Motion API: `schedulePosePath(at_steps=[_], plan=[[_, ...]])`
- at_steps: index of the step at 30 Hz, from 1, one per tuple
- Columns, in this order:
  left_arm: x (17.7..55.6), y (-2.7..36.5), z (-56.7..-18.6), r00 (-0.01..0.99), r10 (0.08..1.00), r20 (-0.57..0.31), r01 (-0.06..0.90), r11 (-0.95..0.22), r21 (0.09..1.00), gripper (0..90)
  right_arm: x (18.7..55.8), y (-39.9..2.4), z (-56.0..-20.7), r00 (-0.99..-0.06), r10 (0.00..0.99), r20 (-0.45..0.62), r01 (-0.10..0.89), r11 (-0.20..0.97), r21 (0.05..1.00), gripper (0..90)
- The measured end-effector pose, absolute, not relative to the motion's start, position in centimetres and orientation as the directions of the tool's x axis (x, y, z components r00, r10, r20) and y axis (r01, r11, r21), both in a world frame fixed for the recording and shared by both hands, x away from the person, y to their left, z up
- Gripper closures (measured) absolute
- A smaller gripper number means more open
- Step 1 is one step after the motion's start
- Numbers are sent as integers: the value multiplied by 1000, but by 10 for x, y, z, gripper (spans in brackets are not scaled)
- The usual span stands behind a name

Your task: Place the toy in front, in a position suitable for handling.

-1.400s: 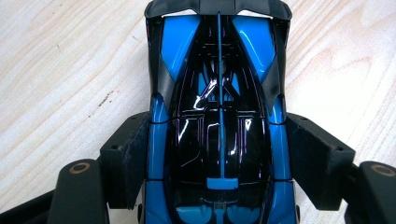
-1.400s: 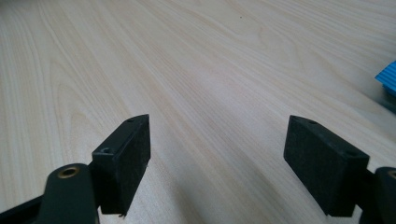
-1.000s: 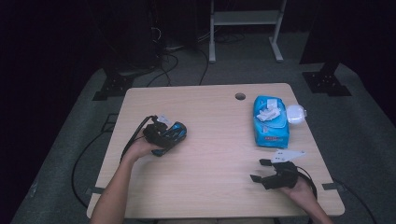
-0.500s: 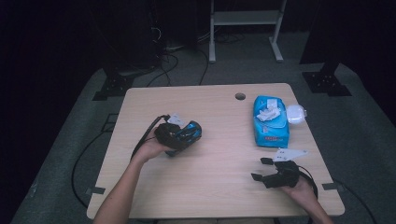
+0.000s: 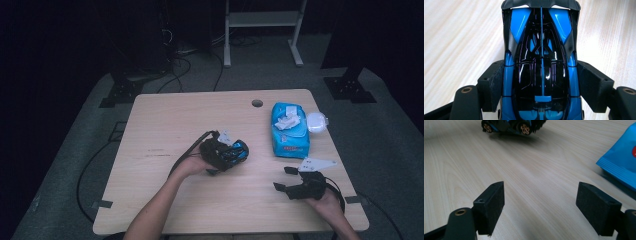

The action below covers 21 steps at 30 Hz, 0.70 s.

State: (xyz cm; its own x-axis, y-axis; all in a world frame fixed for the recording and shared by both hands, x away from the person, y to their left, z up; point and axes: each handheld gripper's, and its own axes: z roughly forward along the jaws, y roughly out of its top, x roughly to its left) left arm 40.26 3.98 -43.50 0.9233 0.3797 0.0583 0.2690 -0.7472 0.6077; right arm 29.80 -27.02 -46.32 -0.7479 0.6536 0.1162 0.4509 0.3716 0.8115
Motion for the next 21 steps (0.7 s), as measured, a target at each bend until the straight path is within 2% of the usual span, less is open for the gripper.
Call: schedulePosePath(at_steps=[12,21], plan=[[405,26,-454,931,362,47,274,-780,562,274,299,-274,-464,-737,667,109,454,369,811,220],[405,29,-458,930,366,32,279,-761,585,274,300,-276,-464,-726,679,111,460,359,812,217]])
